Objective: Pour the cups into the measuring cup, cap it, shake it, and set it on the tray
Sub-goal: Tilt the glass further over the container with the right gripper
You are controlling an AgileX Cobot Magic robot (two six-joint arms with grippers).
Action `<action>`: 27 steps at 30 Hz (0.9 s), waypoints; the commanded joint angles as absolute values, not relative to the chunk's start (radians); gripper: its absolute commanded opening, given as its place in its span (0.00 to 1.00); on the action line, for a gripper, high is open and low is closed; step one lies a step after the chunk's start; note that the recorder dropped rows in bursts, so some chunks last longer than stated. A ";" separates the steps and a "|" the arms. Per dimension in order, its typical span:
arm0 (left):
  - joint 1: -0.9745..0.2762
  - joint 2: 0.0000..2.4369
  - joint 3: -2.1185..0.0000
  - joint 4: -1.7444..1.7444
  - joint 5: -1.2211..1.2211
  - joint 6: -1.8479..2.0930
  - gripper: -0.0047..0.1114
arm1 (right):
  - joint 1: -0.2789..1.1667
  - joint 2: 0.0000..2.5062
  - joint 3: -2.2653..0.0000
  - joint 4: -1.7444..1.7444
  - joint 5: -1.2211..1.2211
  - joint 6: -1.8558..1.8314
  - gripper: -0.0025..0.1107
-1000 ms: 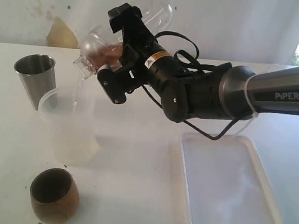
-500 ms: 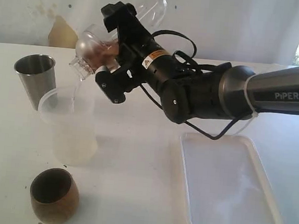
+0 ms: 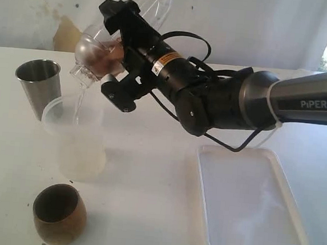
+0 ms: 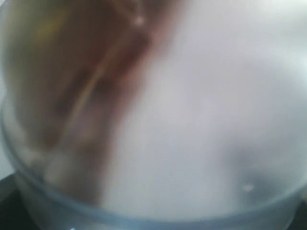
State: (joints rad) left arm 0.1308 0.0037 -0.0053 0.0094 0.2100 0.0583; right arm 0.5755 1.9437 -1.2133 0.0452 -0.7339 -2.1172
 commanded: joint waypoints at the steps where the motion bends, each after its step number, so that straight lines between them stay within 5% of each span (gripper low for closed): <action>1: 0.127 0.000 0.000 0.007 0.202 0.058 0.04 | 0.568 1.935 -1.226 0.041 -0.787 -2.132 0.02; 27: 0.127 0.000 0.000 0.007 0.202 0.058 0.04 | 0.568 2.004 -1.293 0.236 -0.609 -2.132 0.02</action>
State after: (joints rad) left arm 0.1308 0.0037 -0.0053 0.0094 0.2100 0.0583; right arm 0.5755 2.0082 -1.2697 0.2310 -0.5766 -2.1172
